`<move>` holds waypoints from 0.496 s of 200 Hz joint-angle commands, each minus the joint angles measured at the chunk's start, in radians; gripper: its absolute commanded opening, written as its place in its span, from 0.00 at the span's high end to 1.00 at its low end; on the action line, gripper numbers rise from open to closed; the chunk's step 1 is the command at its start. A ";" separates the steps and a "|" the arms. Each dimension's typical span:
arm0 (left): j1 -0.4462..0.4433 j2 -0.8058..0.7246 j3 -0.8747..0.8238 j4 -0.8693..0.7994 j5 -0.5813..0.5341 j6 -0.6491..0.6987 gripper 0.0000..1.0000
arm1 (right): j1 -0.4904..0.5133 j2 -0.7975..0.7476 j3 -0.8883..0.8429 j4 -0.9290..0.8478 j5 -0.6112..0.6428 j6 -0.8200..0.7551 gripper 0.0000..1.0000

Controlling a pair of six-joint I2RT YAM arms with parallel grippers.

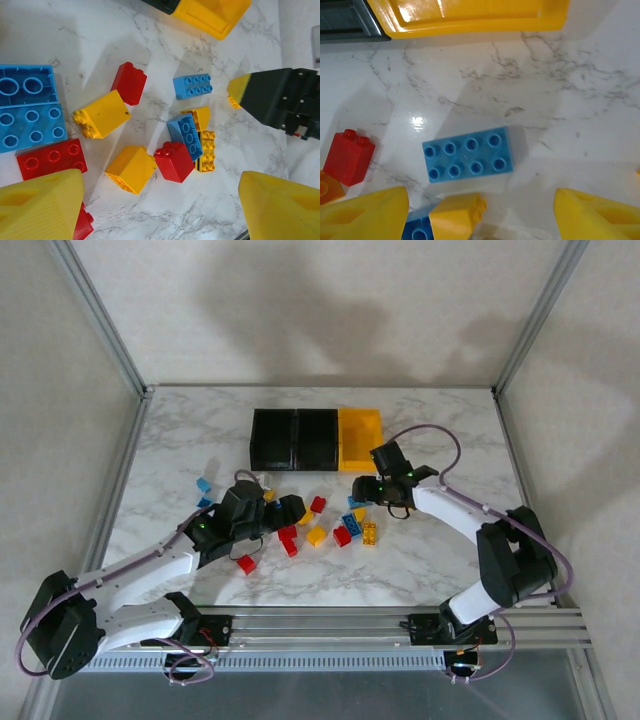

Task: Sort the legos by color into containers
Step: Pick up the lego from the center of the table.

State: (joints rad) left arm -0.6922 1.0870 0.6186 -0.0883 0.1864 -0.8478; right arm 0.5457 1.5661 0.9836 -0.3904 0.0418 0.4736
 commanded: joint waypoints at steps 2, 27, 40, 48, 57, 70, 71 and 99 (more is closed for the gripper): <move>-0.006 -0.008 -0.019 -0.016 -0.023 -0.018 0.18 | 0.024 0.065 0.052 0.005 0.029 -0.035 0.23; -0.006 -0.005 -0.020 -0.015 -0.025 -0.021 0.18 | 0.039 0.123 0.083 -0.001 0.046 -0.048 0.23; -0.006 -0.004 -0.023 -0.013 -0.028 -0.025 0.18 | 0.046 0.147 0.094 -0.003 0.049 -0.053 0.23; -0.006 -0.004 -0.025 -0.013 -0.030 -0.028 0.18 | 0.052 0.161 0.099 -0.004 0.052 -0.056 0.22; -0.006 -0.002 -0.026 -0.011 -0.030 -0.031 0.18 | 0.058 0.176 0.104 -0.009 0.063 -0.058 0.22; -0.006 -0.001 -0.027 -0.011 -0.028 -0.031 0.18 | 0.067 0.194 0.111 -0.018 0.077 -0.062 0.22; -0.006 -0.001 -0.027 -0.011 -0.028 -0.031 0.18 | 0.067 0.195 0.111 -0.018 0.078 -0.061 0.22; -0.006 -0.002 -0.029 -0.010 -0.030 -0.033 0.18 | 0.079 0.227 0.118 -0.023 0.097 -0.069 0.21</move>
State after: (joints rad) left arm -0.6922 1.0874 0.5991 -0.0910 0.1772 -0.8688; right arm 0.6094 1.7607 1.0691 -0.3851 0.0975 0.4255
